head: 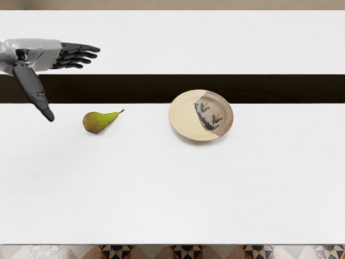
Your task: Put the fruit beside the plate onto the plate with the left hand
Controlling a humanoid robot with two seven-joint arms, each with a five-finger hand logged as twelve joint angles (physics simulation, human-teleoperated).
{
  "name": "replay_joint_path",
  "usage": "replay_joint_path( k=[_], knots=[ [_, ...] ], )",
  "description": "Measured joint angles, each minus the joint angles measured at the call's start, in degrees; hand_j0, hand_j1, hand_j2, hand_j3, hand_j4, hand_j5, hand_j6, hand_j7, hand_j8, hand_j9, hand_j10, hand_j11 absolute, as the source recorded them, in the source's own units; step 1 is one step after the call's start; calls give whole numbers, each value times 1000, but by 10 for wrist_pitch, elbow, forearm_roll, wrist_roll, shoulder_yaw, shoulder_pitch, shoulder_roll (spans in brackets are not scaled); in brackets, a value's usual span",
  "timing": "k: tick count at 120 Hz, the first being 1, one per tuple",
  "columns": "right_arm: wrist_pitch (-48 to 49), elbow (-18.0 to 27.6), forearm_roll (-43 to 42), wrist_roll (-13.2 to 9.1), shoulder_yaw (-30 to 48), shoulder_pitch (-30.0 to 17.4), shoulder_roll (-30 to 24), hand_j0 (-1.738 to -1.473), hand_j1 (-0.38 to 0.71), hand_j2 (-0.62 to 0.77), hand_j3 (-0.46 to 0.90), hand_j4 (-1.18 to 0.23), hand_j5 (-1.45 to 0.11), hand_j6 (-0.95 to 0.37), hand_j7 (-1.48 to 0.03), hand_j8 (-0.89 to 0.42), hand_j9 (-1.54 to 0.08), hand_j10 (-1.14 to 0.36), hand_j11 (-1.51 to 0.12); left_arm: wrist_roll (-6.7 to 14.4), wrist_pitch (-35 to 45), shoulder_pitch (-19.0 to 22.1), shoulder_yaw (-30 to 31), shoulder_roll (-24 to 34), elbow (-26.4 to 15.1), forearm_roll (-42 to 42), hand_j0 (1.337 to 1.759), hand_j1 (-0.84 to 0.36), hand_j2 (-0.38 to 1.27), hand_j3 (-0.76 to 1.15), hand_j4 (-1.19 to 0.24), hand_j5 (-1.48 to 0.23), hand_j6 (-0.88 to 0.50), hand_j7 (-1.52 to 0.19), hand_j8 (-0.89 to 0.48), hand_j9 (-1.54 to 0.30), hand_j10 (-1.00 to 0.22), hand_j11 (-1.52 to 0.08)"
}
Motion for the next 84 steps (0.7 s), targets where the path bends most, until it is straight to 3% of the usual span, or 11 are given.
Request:
replay_joint_path(
  k=[15, 21, 33, 52, 61, 71, 84],
  knots=[
    [0, 0, 0, -1, 0, 0, 0, -1658, -349, 0, 0, 0, 0, 0, 0, 0, 0, 0, 0, 17, 0, -1, 0, 0, -7, 2, 1658, 334, 4, 0, -19, -19, -21, -19, -20, -19, -19, -19],
    [0, 0, 0, -1, 0, 0, 0, -1658, -349, 0, 0, 0, 0, 0, 0, 0, 0, 0, 0, 37, 0, -2, -2, 1, -11, 2, 1658, 334, 4, 0, -20, -19, -21, -19, -20, -19, -19, -19],
    [0, 0, 0, -1, 0, 1, 0, -1658, -349, 0, 0, 0, 0, 0, 0, 0, 0, 0, 0, 99, 0, -9, -5, 0, -17, 2, 1658, 334, 4, 0, -20, -19, -21, -19, -21, -19, -19, -19],
    [0, 0, 0, -1, 0, 1, 0, -1658, -349, 0, 0, 0, 0, 0, 0, 0, 0, 0, 0, 233, 0, -39, -10, -19, -20, -7, 1658, 333, 4, 0, -20, -19, -22, -19, -21, -19, -20, -19],
    [0, 0, 0, -1, 0, 1, 0, -1658, -349, 0, 0, 0, 0, 0, 0, 0, 0, 0, 0, 283, 0, -43, -9, -73, -21, -6, 1658, 333, 4, 0, -21, -20, -22, -20, -21, -19, -20, -19],
    [0, 0, 0, -1, 0, 1, 0, -1658, -349, 0, 0, 0, 0, 0, 0, 0, 0, 0, 0, 309, 29, -43, -8, -113, -21, -2, 1658, 332, 3, 0, -21, -20, -22, -20, -21, -20, -20, -20],
    [0, 0, 0, -1, 0, 1, 0, -1658, -349, 0, 0, 0, 0, 0, 0, 0, 0, 0, 0, 323, 105, -40, -5, -142, -23, 21, 1658, 332, 3, 0, -20, -20, -21, -20, -21, -20, -19, -20]
  ],
)
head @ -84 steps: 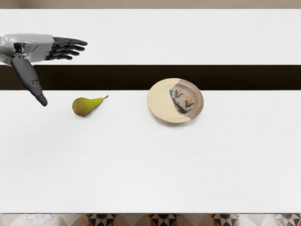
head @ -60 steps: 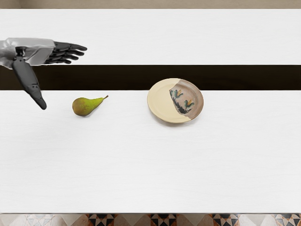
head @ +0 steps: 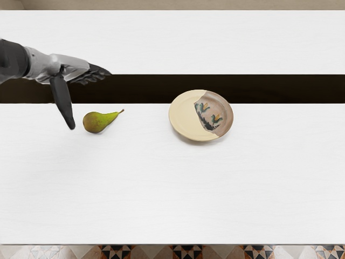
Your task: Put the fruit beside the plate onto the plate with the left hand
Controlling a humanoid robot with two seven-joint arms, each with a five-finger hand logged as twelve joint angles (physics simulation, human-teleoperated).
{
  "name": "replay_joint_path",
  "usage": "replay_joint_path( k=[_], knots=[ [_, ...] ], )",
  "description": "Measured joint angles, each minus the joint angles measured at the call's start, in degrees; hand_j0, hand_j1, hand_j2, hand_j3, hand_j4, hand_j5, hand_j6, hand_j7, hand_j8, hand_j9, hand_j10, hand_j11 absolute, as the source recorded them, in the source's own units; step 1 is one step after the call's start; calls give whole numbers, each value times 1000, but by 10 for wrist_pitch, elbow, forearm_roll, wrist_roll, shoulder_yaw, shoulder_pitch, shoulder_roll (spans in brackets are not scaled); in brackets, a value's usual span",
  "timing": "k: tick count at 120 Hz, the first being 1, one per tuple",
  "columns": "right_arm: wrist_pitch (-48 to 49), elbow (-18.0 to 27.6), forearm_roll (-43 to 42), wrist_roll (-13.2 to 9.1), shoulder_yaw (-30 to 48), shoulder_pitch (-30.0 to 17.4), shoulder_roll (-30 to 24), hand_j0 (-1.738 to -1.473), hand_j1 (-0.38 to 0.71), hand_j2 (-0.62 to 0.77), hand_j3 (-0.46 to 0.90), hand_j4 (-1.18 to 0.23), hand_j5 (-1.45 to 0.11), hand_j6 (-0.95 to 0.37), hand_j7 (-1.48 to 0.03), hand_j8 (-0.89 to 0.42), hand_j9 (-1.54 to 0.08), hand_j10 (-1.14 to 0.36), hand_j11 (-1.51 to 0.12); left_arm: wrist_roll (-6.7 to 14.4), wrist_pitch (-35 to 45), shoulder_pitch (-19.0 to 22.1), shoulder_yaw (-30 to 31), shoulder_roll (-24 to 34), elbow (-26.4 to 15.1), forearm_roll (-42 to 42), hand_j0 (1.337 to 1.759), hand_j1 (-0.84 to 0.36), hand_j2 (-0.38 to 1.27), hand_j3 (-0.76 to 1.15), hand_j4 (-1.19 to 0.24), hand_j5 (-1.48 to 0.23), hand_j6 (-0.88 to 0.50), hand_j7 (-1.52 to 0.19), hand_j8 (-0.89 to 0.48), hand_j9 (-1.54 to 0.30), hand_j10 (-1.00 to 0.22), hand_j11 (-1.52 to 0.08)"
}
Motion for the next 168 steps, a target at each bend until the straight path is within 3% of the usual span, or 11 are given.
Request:
replay_joint_path(
  k=[23, 56, 87, 131, 168],
  knots=[
    [0, 0, 0, 0, 0, 0, 0, -1658, -349, 0, 0, 0, 0, 0, 0, 0, 0, 0, 0, 6, 125, 6, 27, -64, 0, 85, 1658, 331, 4, 0, -20, -21, -21, -21, -21, -20, -19, -20],
    [0, 0, 0, 0, 0, 0, 0, -1658, -349, 0, 0, 0, 0, 0, 0, 0, 0, 0, 0, 8, 207, 14, 112, -121, 12, 214, 1658, 331, 5, 0, -20, -21, -21, -21, -20, -21, -19, -21],
    [0, 0, 0, 0, 0, 0, 0, -1658, -349, 0, 0, 0, 0, 0, 0, 0, 0, 0, 0, 8, 223, 14, 175, -139, 21, 240, 1658, 332, 5, 0, -20, -21, -21, -21, -20, -21, -19, -21],
    [0, 0, 0, 0, 0, 0, 0, -1658, -349, 0, 0, 0, 0, 0, 0, 0, 0, 0, 0, 8, 220, 14, 203, -156, 37, 238, 1658, 320, 7, 0, -29, -34, -30, -33, -30, -33, -28, -33],
    [0, 0, 0, 0, 0, 2, 0, -1658, -349, 0, 0, 0, 0, 0, 0, 0, 0, 0, 0, 8, 232, 30, 214, -176, 74, 249, 1658, 167, 33, 0, -157, -200, -158, -199, -157, -199, -156, -199]
  ],
)
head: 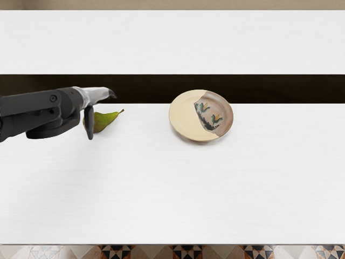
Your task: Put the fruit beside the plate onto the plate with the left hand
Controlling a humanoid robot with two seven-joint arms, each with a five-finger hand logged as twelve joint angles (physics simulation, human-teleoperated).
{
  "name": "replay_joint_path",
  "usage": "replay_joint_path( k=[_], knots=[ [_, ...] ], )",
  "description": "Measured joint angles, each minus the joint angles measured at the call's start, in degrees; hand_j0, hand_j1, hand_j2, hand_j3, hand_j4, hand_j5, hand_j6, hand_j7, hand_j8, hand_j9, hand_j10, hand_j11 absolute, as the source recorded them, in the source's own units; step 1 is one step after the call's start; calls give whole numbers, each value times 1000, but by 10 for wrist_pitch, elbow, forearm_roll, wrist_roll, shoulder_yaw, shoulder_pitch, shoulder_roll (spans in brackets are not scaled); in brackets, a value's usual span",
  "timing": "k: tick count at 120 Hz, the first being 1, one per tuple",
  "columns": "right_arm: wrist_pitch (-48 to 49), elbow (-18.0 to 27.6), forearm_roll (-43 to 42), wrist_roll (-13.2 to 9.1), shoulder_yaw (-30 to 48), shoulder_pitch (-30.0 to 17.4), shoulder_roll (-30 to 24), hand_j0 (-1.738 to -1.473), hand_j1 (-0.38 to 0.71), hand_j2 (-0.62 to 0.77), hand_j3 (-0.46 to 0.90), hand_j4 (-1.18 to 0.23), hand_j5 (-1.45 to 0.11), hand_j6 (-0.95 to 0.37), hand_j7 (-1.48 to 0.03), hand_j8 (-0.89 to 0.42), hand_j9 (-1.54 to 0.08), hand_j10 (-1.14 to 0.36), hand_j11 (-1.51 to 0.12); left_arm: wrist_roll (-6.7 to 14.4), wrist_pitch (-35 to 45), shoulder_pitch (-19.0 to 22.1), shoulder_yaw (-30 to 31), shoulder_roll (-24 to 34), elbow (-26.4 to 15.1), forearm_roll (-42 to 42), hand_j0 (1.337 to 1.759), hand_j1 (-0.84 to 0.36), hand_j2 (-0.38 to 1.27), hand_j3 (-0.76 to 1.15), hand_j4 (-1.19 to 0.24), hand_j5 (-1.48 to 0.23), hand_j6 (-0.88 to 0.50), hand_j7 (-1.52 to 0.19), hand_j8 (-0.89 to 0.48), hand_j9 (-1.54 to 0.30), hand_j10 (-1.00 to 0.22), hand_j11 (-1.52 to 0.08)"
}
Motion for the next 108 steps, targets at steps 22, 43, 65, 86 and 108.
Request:
replay_joint_path(
  k=[22, 43, 65, 86, 108],
  knots=[
    [0, 0, 0, 0, 0, 0, 0, -1658, -349, 0, 0, 0, 0, 0, 0, 0, 0, 0, 0, 0, 10, 2, 1, -6, 2, 10, 1658, 110, 43, 0, -205, -262, -206, -262, -206, -262, -204, -261],
    [0, 0, 0, 0, 0, 1, 0, -1658, -349, 0, 0, 0, 0, 0, 0, 0, 0, 0, 0, 0, 11, 4, 4, -19, 3, 17, 1658, 77, 48, 0, -232, -298, -233, -297, -233, -297, -232, -297],
    [0, 0, 0, 0, 0, 1, 0, -1658, -349, 0, 0, 0, 0, 0, 0, 0, 0, 0, 0, 0, 24, 4, 23, -19, 3, 18, 1658, 60, 51, 0, -246, -316, -247, -315, -247, -315, -245, -315],
    [0, 0, 0, 0, 0, 1, 0, -1658, -349, 0, 0, 0, 0, 0, 0, 0, 0, 0, 0, 0, 46, 5, 38, -20, 3, 32, 1658, 55, 52, 0, -250, -321, -251, -321, -251, -321, -250, -321],
    [0, 0, 0, 0, 0, 1, 0, -1658, -349, 0, 0, 0, 0, 0, 0, 0, 0, 0, 0, 0, 58, 5, 46, -19, 3, 41, 1658, 53, 52, 0, -252, -324, -253, -324, -253, -324, -252, -323]
  ],
)
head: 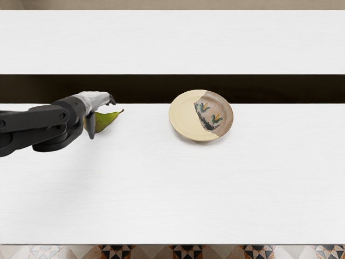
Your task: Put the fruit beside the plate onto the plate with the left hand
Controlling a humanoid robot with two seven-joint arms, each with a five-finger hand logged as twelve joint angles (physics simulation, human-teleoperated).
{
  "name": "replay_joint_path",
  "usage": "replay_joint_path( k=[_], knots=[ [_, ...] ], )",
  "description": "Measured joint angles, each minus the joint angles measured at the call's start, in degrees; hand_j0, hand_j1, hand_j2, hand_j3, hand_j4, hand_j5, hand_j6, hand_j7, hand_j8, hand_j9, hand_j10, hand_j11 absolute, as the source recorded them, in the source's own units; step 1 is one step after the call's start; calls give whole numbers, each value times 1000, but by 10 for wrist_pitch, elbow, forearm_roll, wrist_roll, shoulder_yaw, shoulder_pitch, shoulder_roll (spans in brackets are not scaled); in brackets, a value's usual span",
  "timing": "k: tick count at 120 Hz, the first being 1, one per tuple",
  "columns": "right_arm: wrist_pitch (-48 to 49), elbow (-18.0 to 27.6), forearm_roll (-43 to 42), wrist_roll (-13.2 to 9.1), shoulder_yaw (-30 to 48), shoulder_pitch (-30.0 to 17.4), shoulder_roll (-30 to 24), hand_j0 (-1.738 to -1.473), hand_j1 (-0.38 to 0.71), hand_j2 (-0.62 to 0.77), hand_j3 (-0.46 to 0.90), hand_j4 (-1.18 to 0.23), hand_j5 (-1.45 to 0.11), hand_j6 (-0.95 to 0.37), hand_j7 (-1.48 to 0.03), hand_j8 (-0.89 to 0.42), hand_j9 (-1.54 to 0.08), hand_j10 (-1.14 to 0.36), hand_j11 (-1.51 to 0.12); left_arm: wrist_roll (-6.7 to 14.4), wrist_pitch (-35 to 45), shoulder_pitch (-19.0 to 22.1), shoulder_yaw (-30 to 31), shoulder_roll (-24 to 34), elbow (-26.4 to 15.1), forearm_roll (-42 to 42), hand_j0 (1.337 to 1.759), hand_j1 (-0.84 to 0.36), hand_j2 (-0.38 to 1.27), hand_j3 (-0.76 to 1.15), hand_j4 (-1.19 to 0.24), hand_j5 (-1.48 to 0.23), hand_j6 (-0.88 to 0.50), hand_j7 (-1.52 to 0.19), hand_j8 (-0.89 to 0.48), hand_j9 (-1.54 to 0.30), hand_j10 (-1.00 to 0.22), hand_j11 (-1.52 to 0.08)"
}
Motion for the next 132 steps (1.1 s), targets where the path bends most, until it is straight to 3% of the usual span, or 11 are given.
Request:
replay_joint_path(
  k=[102, 114, 132],
  knots=[
    [0, 0, 0, 0, 0, 0, 0, -1658, -349, 0, 0, 0, 0, 0, 0, 0, 0, 0, 0, 0, 12, 12, 11, -7, 3, 3, 1658, -9, 63, 0, -303, -391, -304, -390, -304, -390, -303, -390],
    [0, 0, 0, 0, 0, 0, 0, -1658, -349, 0, 0, 0, 0, 0, 0, 0, 0, 0, 0, 0, 13, 20, 10, -12, 9, 5, 1658, -21, 68, 0, -253, -406, -271, -407, -317, -405, -318, -405],
    [0, 0, 0, 0, 0, 0, 0, -1658, -349, 0, 0, 0, 0, 0, 0, 0, 0, 0, 0, 0, 19, 20, 10, -11, 13, 9, 1658, -31, 70, 0, -325, -418, -305, -418, -327, -417, -327, -417]
  ],
)
